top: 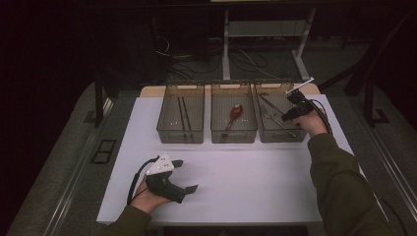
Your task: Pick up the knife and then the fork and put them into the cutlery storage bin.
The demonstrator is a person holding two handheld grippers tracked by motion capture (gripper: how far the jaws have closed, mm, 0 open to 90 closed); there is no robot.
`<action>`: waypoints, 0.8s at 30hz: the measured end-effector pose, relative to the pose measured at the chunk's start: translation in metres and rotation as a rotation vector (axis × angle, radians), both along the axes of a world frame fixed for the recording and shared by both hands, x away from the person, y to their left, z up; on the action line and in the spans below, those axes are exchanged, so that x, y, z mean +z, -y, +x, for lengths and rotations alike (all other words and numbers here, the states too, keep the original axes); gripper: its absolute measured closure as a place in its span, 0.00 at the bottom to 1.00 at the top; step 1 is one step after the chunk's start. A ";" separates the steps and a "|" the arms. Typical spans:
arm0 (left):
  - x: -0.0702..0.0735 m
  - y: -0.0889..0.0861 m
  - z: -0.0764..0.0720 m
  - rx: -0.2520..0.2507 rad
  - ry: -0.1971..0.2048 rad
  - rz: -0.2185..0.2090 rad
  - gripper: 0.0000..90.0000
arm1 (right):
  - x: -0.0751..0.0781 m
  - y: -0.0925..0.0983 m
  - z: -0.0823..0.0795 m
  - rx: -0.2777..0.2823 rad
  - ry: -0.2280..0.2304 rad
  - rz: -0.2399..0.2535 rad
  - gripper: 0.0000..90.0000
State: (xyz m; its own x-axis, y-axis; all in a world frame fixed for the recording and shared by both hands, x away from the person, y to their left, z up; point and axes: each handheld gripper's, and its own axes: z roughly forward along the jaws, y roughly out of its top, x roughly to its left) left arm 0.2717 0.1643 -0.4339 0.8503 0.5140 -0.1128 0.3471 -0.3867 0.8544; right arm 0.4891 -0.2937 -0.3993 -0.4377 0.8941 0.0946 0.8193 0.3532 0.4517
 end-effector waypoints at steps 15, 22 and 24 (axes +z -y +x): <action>0.000 0.001 0.000 0.002 -0.001 -0.002 0.00 | 0.013 0.008 -0.004 -0.009 0.112 0.064 0.62; -0.001 0.001 0.000 0.003 -0.004 -0.001 0.00 | 0.019 0.011 -0.007 0.004 0.169 0.112 0.43; -0.001 0.000 0.001 0.001 -0.004 0.003 0.00 | 0.021 0.011 -0.009 0.011 0.179 0.137 0.39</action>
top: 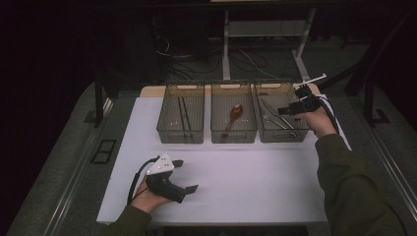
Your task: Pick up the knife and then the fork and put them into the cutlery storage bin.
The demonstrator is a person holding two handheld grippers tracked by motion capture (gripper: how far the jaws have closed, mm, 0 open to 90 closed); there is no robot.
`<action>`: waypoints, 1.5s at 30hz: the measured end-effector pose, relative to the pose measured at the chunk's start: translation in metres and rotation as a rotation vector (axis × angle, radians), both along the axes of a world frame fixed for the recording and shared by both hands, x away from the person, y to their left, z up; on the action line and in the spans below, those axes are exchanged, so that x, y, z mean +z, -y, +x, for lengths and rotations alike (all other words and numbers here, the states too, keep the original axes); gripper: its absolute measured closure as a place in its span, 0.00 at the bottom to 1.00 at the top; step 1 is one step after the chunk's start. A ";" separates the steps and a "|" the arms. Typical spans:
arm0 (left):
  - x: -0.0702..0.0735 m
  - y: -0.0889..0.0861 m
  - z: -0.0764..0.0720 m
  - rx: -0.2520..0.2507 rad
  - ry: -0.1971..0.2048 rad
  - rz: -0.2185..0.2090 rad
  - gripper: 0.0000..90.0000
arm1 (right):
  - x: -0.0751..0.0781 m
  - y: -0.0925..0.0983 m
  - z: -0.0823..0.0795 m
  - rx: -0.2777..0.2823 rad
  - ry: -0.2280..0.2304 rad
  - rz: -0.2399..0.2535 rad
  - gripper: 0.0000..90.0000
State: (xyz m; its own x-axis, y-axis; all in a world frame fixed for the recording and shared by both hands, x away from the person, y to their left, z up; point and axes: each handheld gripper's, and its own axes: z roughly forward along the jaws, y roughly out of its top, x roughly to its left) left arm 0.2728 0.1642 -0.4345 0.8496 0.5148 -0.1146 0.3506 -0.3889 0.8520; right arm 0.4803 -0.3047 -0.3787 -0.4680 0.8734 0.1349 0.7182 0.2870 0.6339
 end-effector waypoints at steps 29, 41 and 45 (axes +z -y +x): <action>-0.001 -0.004 0.008 0.024 -0.005 -0.004 0.00 | 0.015 0.006 -0.049 0.070 0.198 0.123 0.21; -0.001 -0.005 0.007 0.022 -0.006 -0.006 0.00 | 0.013 -0.001 -0.092 0.145 0.247 0.159 0.20; -0.001 -0.005 0.007 0.023 -0.007 -0.007 0.00 | 0.009 -0.002 -0.105 0.170 0.251 0.165 0.20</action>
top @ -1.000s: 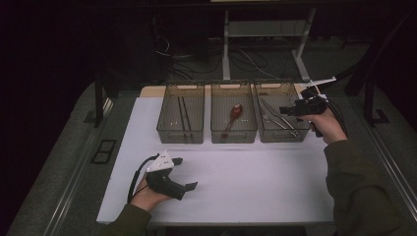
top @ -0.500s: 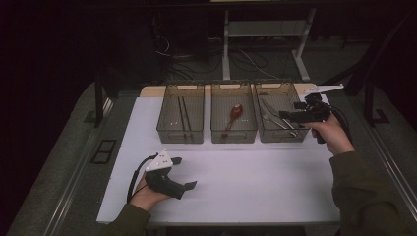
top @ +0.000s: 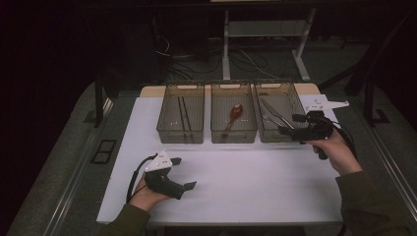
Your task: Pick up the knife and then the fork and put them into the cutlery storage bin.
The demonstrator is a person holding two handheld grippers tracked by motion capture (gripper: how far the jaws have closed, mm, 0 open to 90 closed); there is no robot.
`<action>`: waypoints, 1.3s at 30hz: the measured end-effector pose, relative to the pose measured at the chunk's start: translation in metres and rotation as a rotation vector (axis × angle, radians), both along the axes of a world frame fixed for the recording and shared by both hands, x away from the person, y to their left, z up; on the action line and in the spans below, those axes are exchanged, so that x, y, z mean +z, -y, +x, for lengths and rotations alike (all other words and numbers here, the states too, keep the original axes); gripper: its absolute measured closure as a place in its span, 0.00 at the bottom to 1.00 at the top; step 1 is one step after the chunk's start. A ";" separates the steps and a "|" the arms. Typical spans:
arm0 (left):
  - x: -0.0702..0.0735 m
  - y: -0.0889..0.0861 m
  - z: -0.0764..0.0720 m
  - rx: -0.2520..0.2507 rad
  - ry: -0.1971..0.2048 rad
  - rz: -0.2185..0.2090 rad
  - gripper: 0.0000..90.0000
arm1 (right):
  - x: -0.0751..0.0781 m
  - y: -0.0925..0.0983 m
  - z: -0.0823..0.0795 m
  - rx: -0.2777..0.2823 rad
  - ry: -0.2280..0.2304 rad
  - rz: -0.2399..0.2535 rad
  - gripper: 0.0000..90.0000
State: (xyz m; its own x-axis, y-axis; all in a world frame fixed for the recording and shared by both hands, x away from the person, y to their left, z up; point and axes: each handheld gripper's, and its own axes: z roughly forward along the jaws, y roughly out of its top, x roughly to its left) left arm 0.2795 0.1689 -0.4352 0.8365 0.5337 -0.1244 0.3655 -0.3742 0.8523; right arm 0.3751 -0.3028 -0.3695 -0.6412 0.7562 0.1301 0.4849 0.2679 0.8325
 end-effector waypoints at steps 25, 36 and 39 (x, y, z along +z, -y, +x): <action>0.000 -0.001 -0.001 0.014 0.000 0.003 0.00 | -0.033 -0.005 -0.060 0.076 0.053 0.044 0.16; 0.001 -0.001 -0.002 0.012 0.004 0.001 0.00 | -0.054 0.001 -0.083 0.079 0.048 0.052 0.15; 0.002 -0.001 -0.002 0.013 0.005 0.000 0.00 | -0.061 0.003 -0.090 0.073 0.037 0.064 0.15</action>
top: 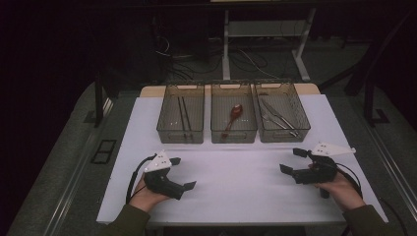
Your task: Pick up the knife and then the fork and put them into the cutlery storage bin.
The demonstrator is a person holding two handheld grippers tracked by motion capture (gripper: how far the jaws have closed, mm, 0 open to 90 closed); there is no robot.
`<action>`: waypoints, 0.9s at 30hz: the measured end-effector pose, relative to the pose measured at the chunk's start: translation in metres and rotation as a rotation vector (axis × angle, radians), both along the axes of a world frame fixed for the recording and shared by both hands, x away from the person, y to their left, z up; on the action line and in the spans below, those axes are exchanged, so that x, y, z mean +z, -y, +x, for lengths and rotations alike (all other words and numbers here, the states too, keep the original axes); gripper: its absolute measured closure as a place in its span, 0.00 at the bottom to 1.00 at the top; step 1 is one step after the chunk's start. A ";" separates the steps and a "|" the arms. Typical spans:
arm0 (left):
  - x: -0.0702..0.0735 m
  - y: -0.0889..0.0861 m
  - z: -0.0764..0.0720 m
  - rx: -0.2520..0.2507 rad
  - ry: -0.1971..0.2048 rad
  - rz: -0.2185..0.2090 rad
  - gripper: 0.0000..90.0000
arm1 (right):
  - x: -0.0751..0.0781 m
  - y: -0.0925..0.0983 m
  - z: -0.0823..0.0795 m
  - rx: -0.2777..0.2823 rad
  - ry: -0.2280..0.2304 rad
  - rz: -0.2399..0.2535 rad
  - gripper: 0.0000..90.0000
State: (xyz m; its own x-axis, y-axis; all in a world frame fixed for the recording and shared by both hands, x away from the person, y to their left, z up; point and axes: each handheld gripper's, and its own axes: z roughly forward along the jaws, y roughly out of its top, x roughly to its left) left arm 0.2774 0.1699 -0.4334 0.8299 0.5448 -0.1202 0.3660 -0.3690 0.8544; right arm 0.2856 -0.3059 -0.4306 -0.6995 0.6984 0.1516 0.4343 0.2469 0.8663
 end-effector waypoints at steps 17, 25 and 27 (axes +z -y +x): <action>-0.001 0.001 -0.002 -0.004 -0.004 -0.003 0.00 | -0.016 0.005 -0.020 -0.004 -0.020 -0.017 0.13; -0.001 0.001 -0.002 -0.006 -0.002 -0.003 0.00 | -0.016 0.004 -0.023 0.007 -0.009 -0.033 0.13; -0.001 0.001 -0.002 -0.004 -0.004 -0.004 0.00 | -0.016 0.004 -0.024 0.004 -0.008 -0.032 0.13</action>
